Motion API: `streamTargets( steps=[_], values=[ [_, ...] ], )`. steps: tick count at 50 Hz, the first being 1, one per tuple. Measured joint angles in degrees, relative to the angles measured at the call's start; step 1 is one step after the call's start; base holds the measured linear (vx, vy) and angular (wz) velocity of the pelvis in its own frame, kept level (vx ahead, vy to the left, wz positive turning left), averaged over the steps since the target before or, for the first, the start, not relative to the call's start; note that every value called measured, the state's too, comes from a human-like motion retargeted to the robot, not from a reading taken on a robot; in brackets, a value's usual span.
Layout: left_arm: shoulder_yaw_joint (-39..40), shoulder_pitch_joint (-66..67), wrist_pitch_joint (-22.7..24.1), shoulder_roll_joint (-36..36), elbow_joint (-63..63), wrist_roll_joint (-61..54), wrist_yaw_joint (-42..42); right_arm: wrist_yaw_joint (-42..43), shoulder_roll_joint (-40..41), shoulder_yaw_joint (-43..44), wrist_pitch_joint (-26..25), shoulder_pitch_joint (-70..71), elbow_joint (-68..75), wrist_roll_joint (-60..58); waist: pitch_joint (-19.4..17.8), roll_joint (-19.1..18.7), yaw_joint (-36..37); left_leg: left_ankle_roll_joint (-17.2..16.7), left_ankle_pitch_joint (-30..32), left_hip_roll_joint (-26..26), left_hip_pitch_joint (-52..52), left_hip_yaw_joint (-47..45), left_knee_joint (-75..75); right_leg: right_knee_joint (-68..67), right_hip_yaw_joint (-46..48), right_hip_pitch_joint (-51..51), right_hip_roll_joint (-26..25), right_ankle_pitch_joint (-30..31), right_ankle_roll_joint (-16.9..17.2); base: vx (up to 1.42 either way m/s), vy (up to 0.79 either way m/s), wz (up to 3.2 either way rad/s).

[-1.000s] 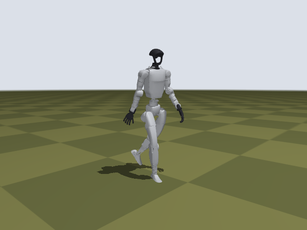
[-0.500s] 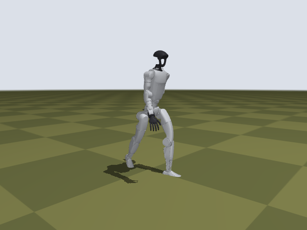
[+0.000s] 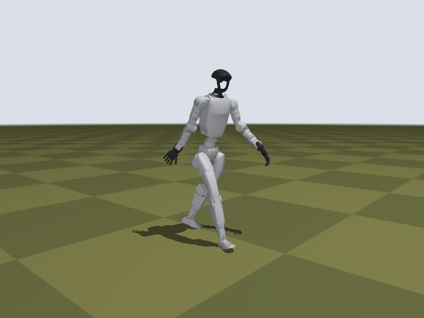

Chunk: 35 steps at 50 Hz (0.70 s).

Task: Walk run

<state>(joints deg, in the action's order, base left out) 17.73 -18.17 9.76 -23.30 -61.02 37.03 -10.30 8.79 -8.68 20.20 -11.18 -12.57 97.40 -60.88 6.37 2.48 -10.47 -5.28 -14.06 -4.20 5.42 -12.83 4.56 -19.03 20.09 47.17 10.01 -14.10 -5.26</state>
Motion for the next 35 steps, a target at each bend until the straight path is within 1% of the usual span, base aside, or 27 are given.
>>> streamTargets(
  steps=[1, 2, 3, 4, 5, 6, 7, 8, 9, 10, 12, 13, 15, 17, 18, 19, 21, 22, 23, 25, 27, 28, 30, 32, 33, 34, 35],
  values=[
    [0.31, 1.6, -0.49, 0.53, 0.3, 0.62, -0.42, 1.02, 0.05, 0.38, -0.87, -0.27, 0.0, 0.15, 1.05, -0.79, -1.12, -1.69, 3.36, 0.04, 0.45, 1.39, 1.27, -1.8, 0.9, -0.9, 0.33, 0.62, -0.99, 1.38, -0.1, 0.58],
    [0.95, 3.39, -1.07, 1.11, 0.51, 1.66, -0.99, 2.03, 0.15, 0.53, -1.32, -0.53, 0.0, 0.45, 1.72, -1.24, -2.19, -3.29, 7.63, -0.28, 1.17, 2.71, 2.75, -2.86, 2.01, -2.32, 0.72, 2.59, -1.64, 1.68, -0.24, 0.64],
    [2.26, 5.59, -1.84, 1.8, 0.53, 3.54, -1.85, 3.05, 0.34, 0.23, -0.93, -0.8, 0.0, 1.04, 1.61, -1.01, -3.14, -4.7, 13.71, -1.34, 2.43, 3.91, 4.62, -2.43, 3.56, -4.74, 1.24, 7.22, -1.61, 1.59, -0.25, 0.71],
    [2.85, 7.86, -2.3, 2.94, 0.29, 5.56, -2.26, 3.66, 0.63, 0.34, -0.19, -0.91, 0.0, 1.8, 1.46, -0.3, -3.64, -4.91, 20.43, -0.64, 3.46, 0.64, 7.47, -4.61, 3.03, -6.21, 3.02, 8.22, -1.84, 1.43, -0.22, 0.88],
    [3.08, 10.16, -2.62, 4.3, -0.1, 7.63, -2.46, 4.07, 0.96, 0.66, 0.73, -0.95, 0.0, 2.65, 1.29, 0.65, -3.89, -4.52, 27.47, 0.92, 4.37, -4.87, 10.81, -8.11, 1.48, -7.21, 5.42, 7.39, -2.19, 1.38, -0.15, 0.8],
    [2.02, 11.75, -2.89, 5.74, -1.38, 8.66, -1.53, 3.99, 1.17, 1.39, 1.31, -0.62, 0.0, 3.22, 0.88, 1.47, -2.39, -4.16, 31.79, 1.49, 3.15, -6.55, 16.7, -8.78, 0.51, -9.68, 6.94, 5.9, -1.44, 1.45, -0.13, 0.41],
    [1.26, 13.3, -3.3, 7.1, -3.49, 9.61, -0.37, 3.68, 1.23, 1.44, 1.9, -0.01, -0.06, 3.85, 0.48, 2.78, -0.69, -3.23, 35.31, 1.71, 1.63, -8.83, 23.23, -8.81, -0.45, -12.56, 8.04, 4.35, -1.03, 1.54, -0.15, -0.33],
    [1.1, 14.75, -3.95, 8.33, -7.26, 10.39, 1.22, 2.94, 1.01, 0.1, 2.51, 1.17, -0.24, 4.62, 0.11, 5.06, 1.45, -1.16, 37.26, 1.22, -0.46, -12.27, 31.05, -7.53, -1.43, -16.25, 8.27, 2.67, -1.31, 1.3, -0.16, -0.39],
    [1.03, 15.46, -4.74, 8.98, -11.38, 11.0, 1.95, 2.24, 0.7, -1.59, 3.07, 2.8, -0.63, 5.33, -0.34, 6.09, 2.22, 0.49, 34.98, 2.85, -3.37, -13.88, 38.09, -6.58, -0.92, -19.29, 8.59, 1.58, -1.2, 1.0, -0.16, -0.13],
    [1.0, 15.81, -5.6, 9.33, -15.67, 11.53, 2.25, 1.58, 0.33, -3.46, 3.61, 4.65, -1.12, 6.0, -0.83, 6.48, 2.32, 1.93, 30.59, 5.56, -6.69, -14.56, 44.74, -5.79, 0.34, -22.0, 8.95, 0.78, -0.89, 0.87, -0.14, 0.16],
    [2.25, 17.27, -8.75, 9.89, -22.19, 12.97, -0.1, 2.07, -0.47, -5.76, 2.84, 10.17, -2.63, 4.82, -2.39, 5.05, 4.02, 1.88, 24.48, 11.04, -15.27, -13.75, 54.1, -0.35, 2.63, -28.13, 4.59, 1.24, -1.03, 0.95, -0.09, -0.3],
    [2.99, 18.73, -10.77, 10.61, -24.45, 13.91, -1.39, 3.13, -0.53, -6.4, 2.01, 12.36, -4.07, 3.75, -2.8, 4.39, 5.63, 0.52, 22.89, 11.58, -19.59, -12.1, 55.94, 2.88, 2.58, -31.11, 2.33, 1.87, -0.61, 0.99, -0.05, -0.87],
    [4.77, 21.99, -13.84, 12.3, -27.83, 16.29, -3.08, 5.33, -0.62, -7.82, 1.56, 16.18, -7.9, 2.26, -2.87, 3.81, 8.85, -1.66, 20.45, 10.72, -26.83, -10.0, 54.07, 8.29, 1.78, -35.7, -1.35, 2.6, -0.27, 1.02, -0.05, -0.97],
    [5.91, 25.3, -14.59, 13.37, -29.61, 18.32, -4.14, 6.47, -1.29, -9.63, 3.54, 20.01, -12.49, 2.19, -2.67, 4.01, 11.59, 0.84, 16.46, 14.0, -31.65, -15.64, 48.78, 10.87, 1.1, -38.59, -3.71, 1.63, -0.05, 0.94, -0.08, -0.68],
    [6.23, 27.07, -14.62, 13.79, -30.22, 18.95, -4.44, 6.89, -1.61, -10.39, 4.7, 21.78, -14.8, 2.16, -2.72, 4.16, 12.75, 3.36, 14.7, 15.41, -33.56, -19.27, 45.4, 11.72, 0.81, -40.23, -4.4, 0.93, 0.5, 0.93, -0.04, -0.68],
    [6.58, 28.7, -14.48, 14.37, -30.53, 19.55, -4.67, 6.99, -1.96, -10.97, 5.8, 23.34, -17.36, 2.06, -2.85, 4.01, 14.08, 4.99, 13.16, 15.85, -35.65, -21.01, 41.58, 12.7, 0.09, -41.84, -5.32, 0.37, 1.04, 1.0, 0.01, -0.85],
    [7.26, 31.8, -14.16, 15.89, -30.9, 20.67, -5.04, 6.87, -2.77, -11.84, 7.75, 26.23, -23.07, 1.77, -3.23, 3.2, 16.65, 7.47, 10.35, 15.47, -39.63, -22.72, 31.7, 14.57, -1.58, -45.27, -7.41, -0.8, 2.19, 1.05, 0.09, -0.97],
    [7.65, 33.21, -14.15, 16.73, -31.12, 21.29, -5.22, 6.83, -3.21, -12.21, 8.59, 27.5, -25.97, 1.74, -3.39, 2.8, 17.8, 8.51, 9.09, 14.57, -41.5, -22.69, 25.97, 15.29, -2.43, -47.04, -8.28, -1.42, 2.85, 0.85, 0.11, -0.95],
    [8.2, 34.38, -14.3, 17.54, -31.36, 22.06, -5.48, 6.85, -3.68, -12.62, 9.34, 28.4, -28.62, 1.93, -3.51, 2.62, 18.91, 9.03, 8.09, 12.6, -43.51, -20.75, 20.48, 15.79, -3.49, -48.66, -8.77, -1.87, 3.6, 0.79, 0.11, -0.94],
    [9.29, 36.05, -14.93, 18.64, -31.98, 23.57, -6.54, 7.91, -4.03, -13.25, 10.46, 29.76, -32.67, 2.92, -3.06, 2.54, 20.66, 6.87, 7.85, 8.53, -47.2, -12.69, 10.44, 15.96, -5.38, -51.08, -9.27, -2.33, 5.3, 1.01, 0.17, -0.74],
    [9.94, 36.65, -15.64, 18.98, -32.56, 24.77, -8.87, 9.84, -3.57, -14.01, 10.97, 29.81, -35.22, 4.58, -1.84, 3.17, 20.54, 8.16, 8.83, 7.12, -48.18, -12.18, 6.43, 14.99, -6.18, -52.71, -8.74, -1.47, 7.89, 1.39, 0.23, -0.25],
    [10.14, 36.89, -16.01, 18.89, -32.67, 25.25, -10.33, 10.69, -2.97, -14.36, 11.24, 29.13, -36.07, 5.2, -1.45, 3.42, 20.37, 10.21, 9.65, 6.92, -47.11, -13.57, 7.27, 13.99, -6.79, -53.89, -8.53, -0.69, 9.31, 1.39, 0.19, -0.26],
    [10.47, 36.79, -16.78, 17.98, -32.3, 26.36, -13.48, 11.81, -1.44, -14.96, 11.8, 26.23, -37.06, 6.06, -0.81, 3.35, 20.76, 12.49, 10.87, 8.71, -44.35, -20.49, 11.18, 11.16, -8.45, -56.49, -9.14, 2.95, 11.79, 1.38, 0.14, -0.45],
    [11.2, 35.42, -16.79, 16.74, -30.61, 26.79, -14.48, 12.43, 0.42, -15.15, 12.4, 22.54, -35.81, 5.23, -0.57, 3.36, 21.45, 10.65, 11.08, 11.82, -45.0, -12.88, 17.93, 5.28, -7.3, -56.77, -9.42, 13.84, 11.13, 1.23, 0.02, -0.74],
    [11.62, 34.42, -16.43, 16.43, -29.48, 26.28, -13.97, 13.08, 1.44, -15.98, 12.16, 20.84, -34.27, 4.64, -0.47, 3.41, 22.01, 9.66, 9.54, 12.32, -45.34, -7.48, 20.66, 0.41, -5.17, -55.61, -7.91, 21.14, 10.29, 1.17, -0.02, -0.72],
    [11.45, 33.3, -16.09, 15.95, -28.33, 25.18, -13.11, 13.66, 2.14, -16.64, 11.56, 19.31, -32.02, 4.01, -0.12, 2.62, 21.41, 10.06, 7.07, 12.52, -43.6, -6.37, 21.71, -5.15, -2.46, -54.23, -7.6, 26.8, 10.18, 1.3, 0.01, -0.32],
    [10.99, 32.12, -15.76, 15.39, -27.17, 23.78, -12.08, 14.2, 2.69, -17.23, 10.78, 17.85, -29.41, 3.38, 0.36, 1.42, 20.22, 11.16, 4.12, 12.57, -40.81, -7.4, 21.9, -11.07, 0.54, -52.73, -7.91, 31.66, 10.44, 1.34, 0.09, -0.03]
  ],
)
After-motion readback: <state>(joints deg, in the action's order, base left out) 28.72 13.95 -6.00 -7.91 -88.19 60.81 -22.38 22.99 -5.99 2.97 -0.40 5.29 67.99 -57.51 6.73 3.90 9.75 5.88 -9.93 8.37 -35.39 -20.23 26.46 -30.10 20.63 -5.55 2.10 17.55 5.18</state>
